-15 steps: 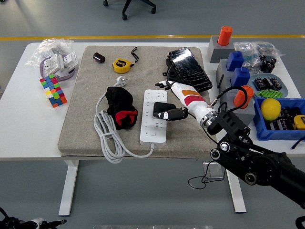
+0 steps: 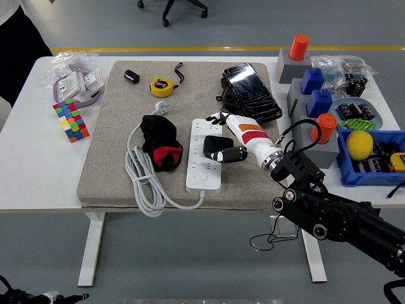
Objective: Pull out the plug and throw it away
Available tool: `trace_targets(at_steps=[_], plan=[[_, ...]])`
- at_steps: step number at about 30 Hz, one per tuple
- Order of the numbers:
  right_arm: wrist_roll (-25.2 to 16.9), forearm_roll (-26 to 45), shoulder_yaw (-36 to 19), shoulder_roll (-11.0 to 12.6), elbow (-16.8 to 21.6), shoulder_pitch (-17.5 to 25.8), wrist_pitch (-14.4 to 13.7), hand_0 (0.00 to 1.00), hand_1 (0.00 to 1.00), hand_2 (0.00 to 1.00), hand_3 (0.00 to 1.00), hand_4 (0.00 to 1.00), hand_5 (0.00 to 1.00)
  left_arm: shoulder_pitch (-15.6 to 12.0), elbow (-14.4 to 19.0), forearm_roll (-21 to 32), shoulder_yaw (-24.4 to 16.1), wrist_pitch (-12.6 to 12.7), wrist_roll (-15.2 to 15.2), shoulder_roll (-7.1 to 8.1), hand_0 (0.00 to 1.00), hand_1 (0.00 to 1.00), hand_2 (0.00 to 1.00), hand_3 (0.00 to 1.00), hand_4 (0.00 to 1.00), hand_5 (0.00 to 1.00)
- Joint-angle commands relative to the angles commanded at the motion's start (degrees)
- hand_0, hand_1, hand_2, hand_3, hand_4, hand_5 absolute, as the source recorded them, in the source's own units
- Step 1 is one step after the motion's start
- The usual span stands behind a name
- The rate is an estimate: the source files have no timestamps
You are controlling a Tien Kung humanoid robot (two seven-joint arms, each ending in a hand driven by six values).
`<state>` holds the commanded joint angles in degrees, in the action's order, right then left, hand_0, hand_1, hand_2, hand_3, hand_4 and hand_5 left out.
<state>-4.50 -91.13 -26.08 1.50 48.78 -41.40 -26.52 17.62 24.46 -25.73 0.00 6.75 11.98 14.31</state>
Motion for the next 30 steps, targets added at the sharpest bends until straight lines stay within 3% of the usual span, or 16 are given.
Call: trace_targets(at_steps=[12, 13, 17, 24, 25, 30], plan=[[-1.5, 2.8, 2.9, -1.1, -4.2, -1.8, -1.0, 0.580, 0.656, 0.656, 0.604, 0.998, 0.153, 0.4, 0.1, -0.6, 0.0, -0.1, 0.2, -0.02, 0.526, 0.664, 0.693, 0.662, 0.823, 0.700], [-1.6, 2.8, 3.1, -1.2, -4.4, -1.8, -1.3, 0.542, 0.617, 0.582, 0.573, 0.998, 0.101, 0.3, 0.1, -0.6, 0.0, -0.1, 0.2, -0.02, 0.526, 0.665, 0.693, 0.663, 0.822, 0.702], [-1.6, 3.1, 3.7, -1.4, -5.2, -2.1, -1.2, 0.542, 0.617, 0.582, 0.573, 0.998, 0.101, 0.3, 0.1, -0.8, -0.1, -0.2, 0.4, -0.03, 0.526, 0.665, 0.693, 0.663, 0.822, 0.702], [-1.6, 3.1, 3.9, -1.5, -5.4, -2.0, -1.2, 0.515, 0.598, 0.573, 0.569, 0.998, 0.094, 0.1, 0.1, -1.3, -0.3, -0.2, 0.5, -0.04, 0.526, 0.665, 0.693, 0.662, 0.821, 0.700], [-1.6, 3.1, 3.9, -1.5, -5.4, -2.0, -1.2, 0.538, 0.537, 0.530, 0.541, 0.962, 0.030, 0.1, 0.1, -1.2, -0.2, -0.2, 0.5, -0.04, 0.526, 0.665, 0.693, 0.662, 0.820, 0.700], [-1.9, 3.1, 3.9, -1.5, -5.2, -1.9, -1.1, 0.538, 0.537, 0.530, 0.541, 0.962, 0.030, 0.0, 0.1, -1.2, -0.2, -0.2, 0.5, 0.02, 0.526, 0.665, 0.693, 0.662, 0.820, 0.700]])
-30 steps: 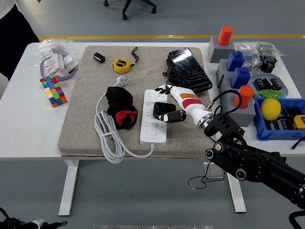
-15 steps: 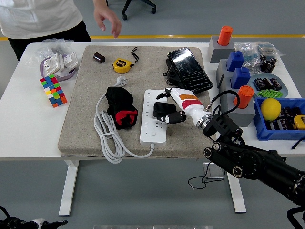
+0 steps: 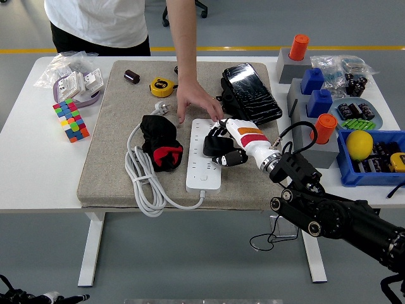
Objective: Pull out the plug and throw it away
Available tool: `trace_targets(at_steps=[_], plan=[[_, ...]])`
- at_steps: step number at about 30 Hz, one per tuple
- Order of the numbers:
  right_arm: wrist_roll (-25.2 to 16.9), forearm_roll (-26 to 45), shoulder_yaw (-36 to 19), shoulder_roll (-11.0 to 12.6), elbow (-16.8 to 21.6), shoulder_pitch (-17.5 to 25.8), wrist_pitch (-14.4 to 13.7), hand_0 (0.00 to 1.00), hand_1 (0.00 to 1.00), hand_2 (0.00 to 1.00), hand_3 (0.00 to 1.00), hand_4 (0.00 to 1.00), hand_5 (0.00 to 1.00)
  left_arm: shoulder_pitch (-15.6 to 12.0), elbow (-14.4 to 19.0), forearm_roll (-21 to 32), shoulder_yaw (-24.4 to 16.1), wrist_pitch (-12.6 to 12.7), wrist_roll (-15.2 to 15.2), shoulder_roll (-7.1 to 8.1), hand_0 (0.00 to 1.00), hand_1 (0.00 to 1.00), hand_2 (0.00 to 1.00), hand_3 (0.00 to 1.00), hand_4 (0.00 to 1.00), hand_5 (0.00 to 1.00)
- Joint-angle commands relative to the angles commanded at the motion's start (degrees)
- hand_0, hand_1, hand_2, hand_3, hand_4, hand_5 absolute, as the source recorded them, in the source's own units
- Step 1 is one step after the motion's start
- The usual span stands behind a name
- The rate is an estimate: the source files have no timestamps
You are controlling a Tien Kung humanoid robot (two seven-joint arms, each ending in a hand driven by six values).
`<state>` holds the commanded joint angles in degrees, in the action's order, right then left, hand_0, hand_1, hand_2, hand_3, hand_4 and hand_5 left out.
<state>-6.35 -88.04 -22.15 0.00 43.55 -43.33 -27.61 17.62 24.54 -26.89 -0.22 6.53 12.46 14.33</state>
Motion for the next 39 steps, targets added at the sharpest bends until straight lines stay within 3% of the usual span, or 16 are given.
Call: trace_targets(at_steps=[1, 6, 7, 16, 29, 39], plan=[[-0.1, 0.0, 0.0, 0.0, 0.0, 0.0, 0.0, 0.473, 0.456, 0.484, 0.523, 0.891, 0.002, 0.0, 0.0, -0.1, -0.1, 0.0, 0.0, 0.02, 0.527, 0.664, 0.693, 0.663, 0.820, 0.700], [-0.6, 0.4, 0.2, 0.0, 0.2, 0.0, 0.2, 0.473, 0.456, 0.484, 0.523, 0.891, 0.002, 0.0, 0.0, -0.4, -0.2, -0.1, 0.2, 0.05, 0.527, 0.664, 0.693, 0.663, 0.820, 0.700], [-0.7, 0.5, 0.2, 0.0, 0.2, 0.1, 0.3, 0.374, 0.412, 0.470, 0.530, 0.881, 0.002, 0.0, 0.0, -0.5, -0.2, -0.1, 0.2, 0.05, 0.527, 0.664, 0.693, 0.663, 0.820, 0.699], [-0.9, 0.8, 0.1, 0.0, 0.6, 0.3, 0.6, 0.372, 0.404, 0.470, 0.540, 0.884, 0.002, -0.2, 0.1, -0.8, -0.4, -0.3, 0.3, 0.08, 0.527, 0.665, 0.693, 0.663, 0.821, 0.696], [-1.3, -0.7, -4.1, 0.0, 3.3, 0.7, 0.3, 0.378, 0.397, 0.466, 0.536, 0.881, 0.002, -0.1, 0.1, -1.2, -0.6, -0.4, 0.5, 0.08, 0.527, 0.665, 0.693, 0.662, 0.822, 0.689], [-1.1, -4.0, -10.6, 2.3, 8.7, 3.2, 0.5, 0.381, 0.393, 0.462, 0.536, 0.888, 0.002, -0.3, 0.0, 0.1, 0.2, -0.1, 0.0, -0.07, 0.527, 0.665, 0.693, 0.662, 0.824, 0.689]])
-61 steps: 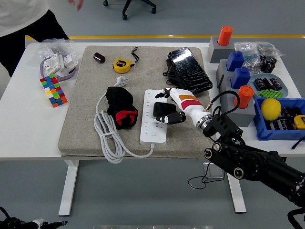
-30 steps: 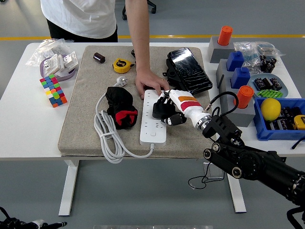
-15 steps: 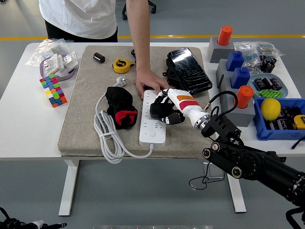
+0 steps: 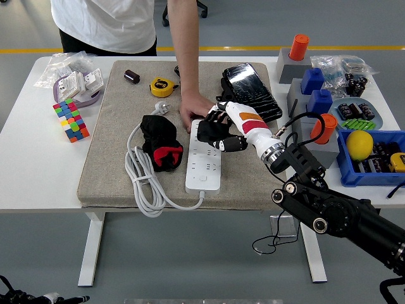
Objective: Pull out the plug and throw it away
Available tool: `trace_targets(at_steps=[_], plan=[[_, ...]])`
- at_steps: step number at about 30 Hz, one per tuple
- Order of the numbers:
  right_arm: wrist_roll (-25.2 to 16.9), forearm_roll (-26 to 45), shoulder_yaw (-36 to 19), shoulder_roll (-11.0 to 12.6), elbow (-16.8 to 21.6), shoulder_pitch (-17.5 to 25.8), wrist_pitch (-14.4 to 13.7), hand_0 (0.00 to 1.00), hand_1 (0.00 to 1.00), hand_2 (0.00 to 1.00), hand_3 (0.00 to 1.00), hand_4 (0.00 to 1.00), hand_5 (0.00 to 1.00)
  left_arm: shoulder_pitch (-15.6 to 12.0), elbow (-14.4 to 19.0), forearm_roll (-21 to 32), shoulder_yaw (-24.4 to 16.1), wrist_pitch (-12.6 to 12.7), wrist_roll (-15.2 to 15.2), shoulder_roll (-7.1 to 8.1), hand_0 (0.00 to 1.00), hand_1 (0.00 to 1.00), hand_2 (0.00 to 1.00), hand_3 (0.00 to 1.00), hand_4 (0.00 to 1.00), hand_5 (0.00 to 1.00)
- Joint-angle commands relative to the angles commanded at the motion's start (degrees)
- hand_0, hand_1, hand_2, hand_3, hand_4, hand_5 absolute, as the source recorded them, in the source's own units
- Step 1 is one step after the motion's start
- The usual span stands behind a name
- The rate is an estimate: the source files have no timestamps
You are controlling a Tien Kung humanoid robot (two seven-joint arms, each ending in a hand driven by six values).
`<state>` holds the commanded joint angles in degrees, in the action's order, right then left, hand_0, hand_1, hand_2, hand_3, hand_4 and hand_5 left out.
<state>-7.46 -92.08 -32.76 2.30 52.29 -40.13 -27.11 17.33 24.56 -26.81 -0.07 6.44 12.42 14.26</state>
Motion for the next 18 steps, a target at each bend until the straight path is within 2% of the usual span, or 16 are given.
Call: trace_targets(at_steps=[9, 10, 15, 16, 18], plan=[[0.6, -1.4, -3.2, 1.9, -1.6, 2.1, 1.2, 0.385, 0.390, 0.457, 0.532, 0.887, 0.002, 0.1, -0.1, 0.5, 0.1, 0.1, -0.2, -0.03, 0.527, 0.665, 0.692, 0.662, 0.825, 0.689], [0.7, -1.5, -3.4, 2.0, -1.6, 2.2, 1.4, 0.426, 0.426, 0.460, 0.529, 0.882, 0.002, 0.1, -0.1, 0.5, 0.1, 0.1, -0.2, -0.05, 0.527, 0.665, 0.693, 0.662, 0.826, 0.688], [0.7, -1.2, -3.7, 2.3, -1.5, 3.0, 2.2, 0.426, 0.426, 0.460, 0.529, 0.882, 0.002, 0.1, -0.1, 0.5, 0.1, 0.2, -0.3, -0.14, 0.527, 0.665, 0.693, 0.662, 0.826, 0.688], [0.7, -1.1, -3.7, 2.3, -1.5, 3.1, 2.4, 0.501, 0.457, 0.480, 0.520, 0.831, 0.002, 0.1, -0.1, 0.5, 0.1, 0.2, -0.3, -0.15, 0.528, 0.665, 0.693, 0.662, 0.826, 0.687], [0.7, -1.0, -3.7, 2.3, -1.5, 3.2, 2.7, 0.501, 0.457, 0.480, 0.520, 0.831, 0.002, 0.1, -0.1, 0.6, 0.1, 0.2, -0.3, -0.15, 0.528, 0.665, 0.693, 0.662, 0.826, 0.687]])
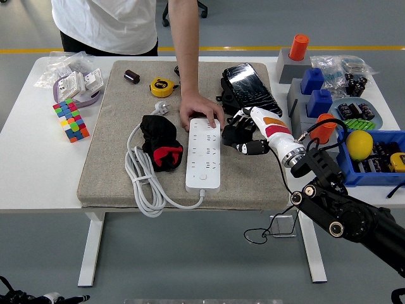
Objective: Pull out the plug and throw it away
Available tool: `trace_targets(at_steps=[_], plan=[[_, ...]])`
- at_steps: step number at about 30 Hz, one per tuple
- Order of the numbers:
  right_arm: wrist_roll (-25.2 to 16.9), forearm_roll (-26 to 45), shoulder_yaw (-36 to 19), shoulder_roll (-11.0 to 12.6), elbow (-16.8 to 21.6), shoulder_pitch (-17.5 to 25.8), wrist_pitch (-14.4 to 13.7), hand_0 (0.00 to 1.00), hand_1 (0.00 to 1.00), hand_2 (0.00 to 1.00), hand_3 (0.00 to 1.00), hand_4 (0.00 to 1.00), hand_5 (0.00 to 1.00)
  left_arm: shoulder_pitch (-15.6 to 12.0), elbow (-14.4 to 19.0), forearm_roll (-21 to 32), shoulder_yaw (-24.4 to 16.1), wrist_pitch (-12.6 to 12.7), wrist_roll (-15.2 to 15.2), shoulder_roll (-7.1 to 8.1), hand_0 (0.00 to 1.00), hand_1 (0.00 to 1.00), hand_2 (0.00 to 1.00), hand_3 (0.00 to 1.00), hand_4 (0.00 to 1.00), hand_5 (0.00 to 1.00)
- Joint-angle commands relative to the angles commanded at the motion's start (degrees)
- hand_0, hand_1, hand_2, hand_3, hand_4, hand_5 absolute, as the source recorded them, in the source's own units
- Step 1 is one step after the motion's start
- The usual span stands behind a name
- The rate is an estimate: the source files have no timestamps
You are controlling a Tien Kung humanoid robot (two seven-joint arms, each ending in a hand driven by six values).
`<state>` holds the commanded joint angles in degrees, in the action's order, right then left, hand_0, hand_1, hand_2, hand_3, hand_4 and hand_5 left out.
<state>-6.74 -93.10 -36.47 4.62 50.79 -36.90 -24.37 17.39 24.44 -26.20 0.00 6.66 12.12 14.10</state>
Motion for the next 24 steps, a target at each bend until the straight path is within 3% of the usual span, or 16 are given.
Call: trace_targets(at_steps=[9, 10, 21, 22, 24], plan=[[0.3, -0.1, -0.4, 0.1, 0.1, 0.2, 0.9, 0.519, 0.463, 0.482, 0.515, 0.809, 0.002, -0.1, 0.0, 0.3, 0.0, 0.1, -0.1, -0.03, 0.527, 0.665, 0.693, 0.661, 0.826, 0.687], [0.3, 0.0, -0.6, 0.1, 0.2, 0.3, 1.1, 0.582, 0.512, 0.509, 0.550, 0.958, 0.002, -0.1, 0.0, 0.3, 0.0, 0.1, -0.1, -0.02, 0.527, 0.665, 0.693, 0.661, 0.826, 0.687], [1.4, -1.1, -3.3, 0.8, 2.8, 1.0, 4.5, 0.601, 0.551, 0.540, 0.597, 0.998, 0.043, 0.0, 0.0, 0.2, -0.2, 0.0, -0.1, -0.04, 0.527, 0.665, 0.693, 0.661, 0.827, 0.688], [1.5, -1.2, -3.5, 0.8, 3.0, 1.1, 4.9, 0.651, 0.657, 0.669, 0.728, 0.998, 0.154, 0.0, 0.0, 0.1, -0.2, 0.0, -0.1, -0.04, 0.527, 0.665, 0.693, 0.661, 0.827, 0.688], [1.6, -1.2, -4.0, 0.9, 3.5, 1.3, 5.5, 0.651, 0.657, 0.669, 0.728, 0.998, 0.154, 0.0, 0.0, -0.1, -0.3, 0.0, 0.0, -0.05, 0.527, 0.665, 0.693, 0.661, 0.827, 0.688]])
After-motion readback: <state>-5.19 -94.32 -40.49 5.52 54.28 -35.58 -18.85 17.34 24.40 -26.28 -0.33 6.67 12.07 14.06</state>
